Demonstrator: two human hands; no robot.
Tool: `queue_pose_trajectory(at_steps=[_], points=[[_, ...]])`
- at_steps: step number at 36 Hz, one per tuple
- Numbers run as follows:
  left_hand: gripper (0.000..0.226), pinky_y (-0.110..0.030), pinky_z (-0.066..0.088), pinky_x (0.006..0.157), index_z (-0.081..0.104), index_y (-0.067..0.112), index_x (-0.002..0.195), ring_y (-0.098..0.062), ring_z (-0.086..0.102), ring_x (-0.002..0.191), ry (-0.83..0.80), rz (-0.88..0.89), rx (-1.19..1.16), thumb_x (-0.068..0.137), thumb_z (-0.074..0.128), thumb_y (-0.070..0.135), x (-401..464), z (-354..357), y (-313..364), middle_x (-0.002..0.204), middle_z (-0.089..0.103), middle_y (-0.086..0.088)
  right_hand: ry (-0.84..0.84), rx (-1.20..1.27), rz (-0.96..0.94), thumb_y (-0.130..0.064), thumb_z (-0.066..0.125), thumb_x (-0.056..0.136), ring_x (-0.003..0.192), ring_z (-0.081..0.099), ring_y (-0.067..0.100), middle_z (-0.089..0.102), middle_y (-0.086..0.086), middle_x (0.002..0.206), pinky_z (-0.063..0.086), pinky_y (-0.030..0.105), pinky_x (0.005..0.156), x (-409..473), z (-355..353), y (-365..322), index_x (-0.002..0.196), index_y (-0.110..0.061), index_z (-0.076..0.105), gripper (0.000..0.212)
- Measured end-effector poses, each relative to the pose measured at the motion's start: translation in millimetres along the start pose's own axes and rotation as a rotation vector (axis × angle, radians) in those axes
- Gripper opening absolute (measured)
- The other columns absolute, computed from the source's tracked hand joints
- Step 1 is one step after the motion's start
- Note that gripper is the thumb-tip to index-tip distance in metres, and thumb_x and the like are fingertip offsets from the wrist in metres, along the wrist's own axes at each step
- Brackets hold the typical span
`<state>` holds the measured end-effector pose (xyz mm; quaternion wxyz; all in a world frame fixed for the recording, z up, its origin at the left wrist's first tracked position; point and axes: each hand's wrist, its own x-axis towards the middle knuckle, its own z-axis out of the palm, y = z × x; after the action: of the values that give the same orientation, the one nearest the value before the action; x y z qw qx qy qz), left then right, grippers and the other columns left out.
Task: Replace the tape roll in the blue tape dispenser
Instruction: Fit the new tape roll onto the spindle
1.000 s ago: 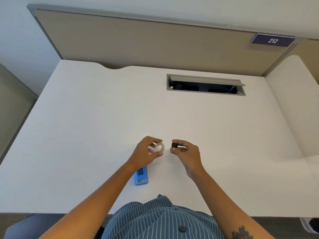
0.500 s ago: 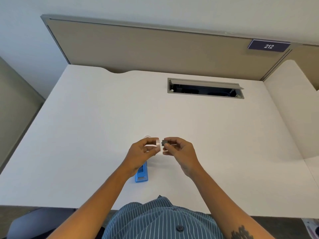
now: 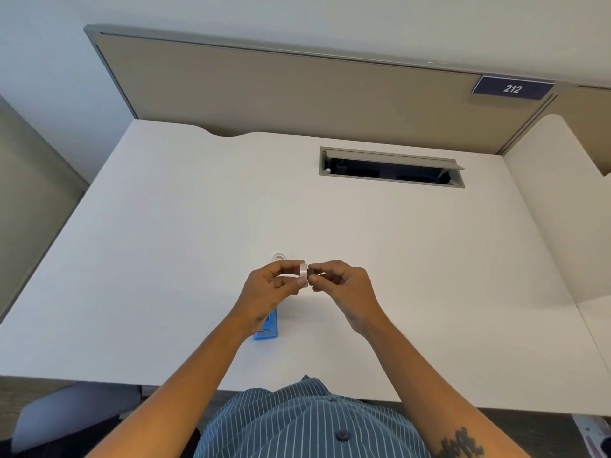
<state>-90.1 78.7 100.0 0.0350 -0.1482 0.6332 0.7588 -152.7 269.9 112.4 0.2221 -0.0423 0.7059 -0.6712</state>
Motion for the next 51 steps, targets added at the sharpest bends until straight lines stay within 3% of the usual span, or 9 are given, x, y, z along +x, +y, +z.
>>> queue_pose_trajectory(at_steps=[7, 13, 23, 30, 35, 40, 51], points=[[0.037, -0.027, 0.063, 0.086, 0.078, 0.021, 0.125, -0.027, 0.08, 0.103, 0.028, -0.016, -0.001, 0.089, 0.086, 0.018, -4, 7, -1, 0.114, 0.082, -0.005, -0.034, 0.018, -0.027, 0.003, 0.082, 0.088, 0.085, 0.078, 0.022, 0.08, 0.009, 0.103, 0.061, 0.031, 0.085, -1, -6, 3, 0.108, -0.013, 0.085, 0.026], [0.037, -0.038, 0.064, 0.093, 0.08, 0.023, 0.123, -0.027, 0.08, 0.102, 0.048, -0.035, 0.03, 0.088, 0.086, 0.025, -7, 10, -5, 0.109, 0.084, -0.005, -0.086, 0.001, -0.046, 0.004, 0.084, 0.087, 0.095, 0.076, 0.022, 0.077, 0.009, 0.107, 0.06, 0.03, 0.088, -2, -9, 5, 0.111, -0.015, 0.086, 0.031], [0.045, -0.025, 0.063, 0.084, 0.081, 0.028, 0.122, -0.022, 0.081, 0.094, 0.043, -0.033, 0.004, 0.079, 0.088, 0.038, -12, 11, -4, 0.106, 0.085, -0.003, -0.098, -0.004, -0.02, -0.019, 0.094, 0.078, 0.085, 0.08, 0.026, 0.085, 0.007, 0.101, 0.065, 0.035, 0.086, -2, -16, 1, 0.101, -0.02, 0.084, 0.025], [0.048, -0.018, 0.061, 0.08, 0.078, 0.026, 0.126, -0.021, 0.081, 0.089, 0.068, -0.022, 0.055, 0.08, 0.086, 0.037, -12, 12, -4, 0.104, 0.085, 0.002, -0.153, 0.012, -0.016, -0.012, 0.092, 0.08, 0.096, 0.082, 0.032, 0.085, 0.01, 0.104, 0.064, 0.035, 0.091, -1, -21, 2, 0.106, -0.018, 0.084, 0.028], [0.042, -0.016, 0.06, 0.081, 0.078, 0.02, 0.127, -0.018, 0.08, 0.087, 0.075, -0.017, 0.089, 0.086, 0.086, 0.022, -11, 13, -5, 0.104, 0.085, 0.002, -0.165, 0.029, -0.002, -0.008, 0.092, 0.081, 0.098, 0.082, 0.034, 0.084, 0.013, 0.105, 0.064, 0.045, 0.097, 2, -21, 7, 0.108, -0.013, 0.084, 0.029], [0.041, -0.018, 0.06, 0.083, 0.078, 0.019, 0.126, -0.018, 0.08, 0.087, 0.072, -0.019, 0.089, 0.086, 0.086, 0.02, -11, 13, -6, 0.104, 0.085, 0.001, -0.151, 0.051, 0.009, -0.007, 0.092, 0.081, 0.097, 0.081, 0.037, 0.084, 0.015, 0.105, 0.064, 0.05, 0.096, 4, -20, 11, 0.108, -0.011, 0.084, 0.028], [0.037, -0.017, 0.059, 0.082, 0.078, 0.019, 0.126, -0.022, 0.08, 0.093, 0.055, -0.023, 0.098, 0.089, 0.084, 0.018, -12, 11, -7, 0.108, 0.083, 0.003, -0.16, 0.065, -0.003, -0.001, 0.089, 0.084, 0.097, 0.08, 0.037, 0.082, 0.019, 0.105, 0.065, 0.039, 0.087, 3, -19, 6, 0.107, -0.002, 0.084, 0.024]])
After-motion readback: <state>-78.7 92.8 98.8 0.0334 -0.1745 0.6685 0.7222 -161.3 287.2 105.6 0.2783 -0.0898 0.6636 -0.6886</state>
